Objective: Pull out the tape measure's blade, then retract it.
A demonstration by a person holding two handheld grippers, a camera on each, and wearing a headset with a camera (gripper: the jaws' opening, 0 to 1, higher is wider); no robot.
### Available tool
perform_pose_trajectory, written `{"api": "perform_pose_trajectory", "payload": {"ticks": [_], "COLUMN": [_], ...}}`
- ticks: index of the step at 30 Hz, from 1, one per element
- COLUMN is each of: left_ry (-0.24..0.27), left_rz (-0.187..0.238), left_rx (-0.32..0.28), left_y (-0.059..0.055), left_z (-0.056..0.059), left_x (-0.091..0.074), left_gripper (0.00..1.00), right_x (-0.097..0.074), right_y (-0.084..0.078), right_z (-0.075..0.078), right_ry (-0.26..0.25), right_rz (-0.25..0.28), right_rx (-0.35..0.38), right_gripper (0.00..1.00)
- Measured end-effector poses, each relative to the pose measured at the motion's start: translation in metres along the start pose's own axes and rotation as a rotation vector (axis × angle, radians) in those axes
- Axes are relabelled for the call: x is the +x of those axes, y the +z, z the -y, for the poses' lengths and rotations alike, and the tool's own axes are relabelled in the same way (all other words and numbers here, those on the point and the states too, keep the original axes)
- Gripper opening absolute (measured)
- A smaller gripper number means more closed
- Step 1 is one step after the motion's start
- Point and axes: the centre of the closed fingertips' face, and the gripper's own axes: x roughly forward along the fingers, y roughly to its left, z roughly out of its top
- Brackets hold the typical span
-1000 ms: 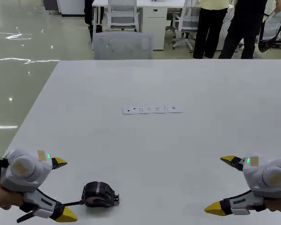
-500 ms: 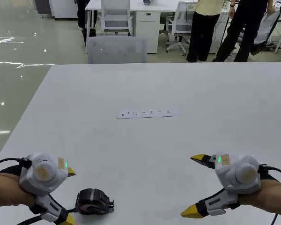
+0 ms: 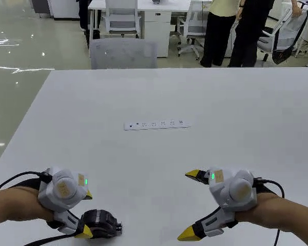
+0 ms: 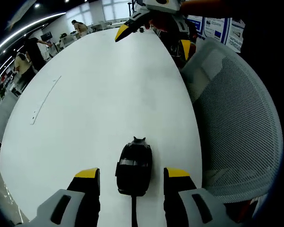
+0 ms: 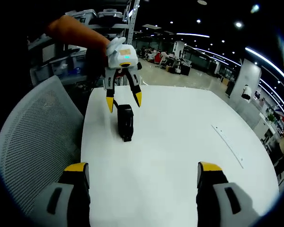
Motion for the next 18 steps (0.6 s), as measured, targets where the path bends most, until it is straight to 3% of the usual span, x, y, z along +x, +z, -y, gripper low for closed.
{"api": "perform_pose_trajectory", "payload": {"ticks": [2, 6, 9, 13, 18], "left_ry": [0.020, 0.000, -0.007, -0.016, -0.009], "left_rz": [-0.009, -0.023, -0.025, -0.053, -0.059], "left_rx": [0.043, 0.042, 0.041, 0.037, 0.082], "left_y": [0.001, 0.002, 0.003, -0.005, -0.009], "left_z": [-0.003, -0.001, 0.002, 0.005, 0.006], "left_x": [0.006, 0.013, 0.019, 0.027, 0.031], "left_gripper": [0.49, 0.46, 0.46, 0.43, 0.33], "right_x": [0.008, 0.021, 0.033, 0.048, 0.064], "right_y": [0.003, 0.009, 0.011, 0.012, 0.015], "right_z": [-0.001, -0.006, -0.013, -0.021, -0.022], "right_ry": [0.008, 0.030, 0.073, 0.114, 0.132], "right_rz": [0.001, 0.010, 0.006, 0.002, -0.007], "right_rx": [-0.009, -0.011, -0.021, -0.019, -0.030], "right_gripper": [0.94, 0.93, 0.86, 0.76, 0.75]}}
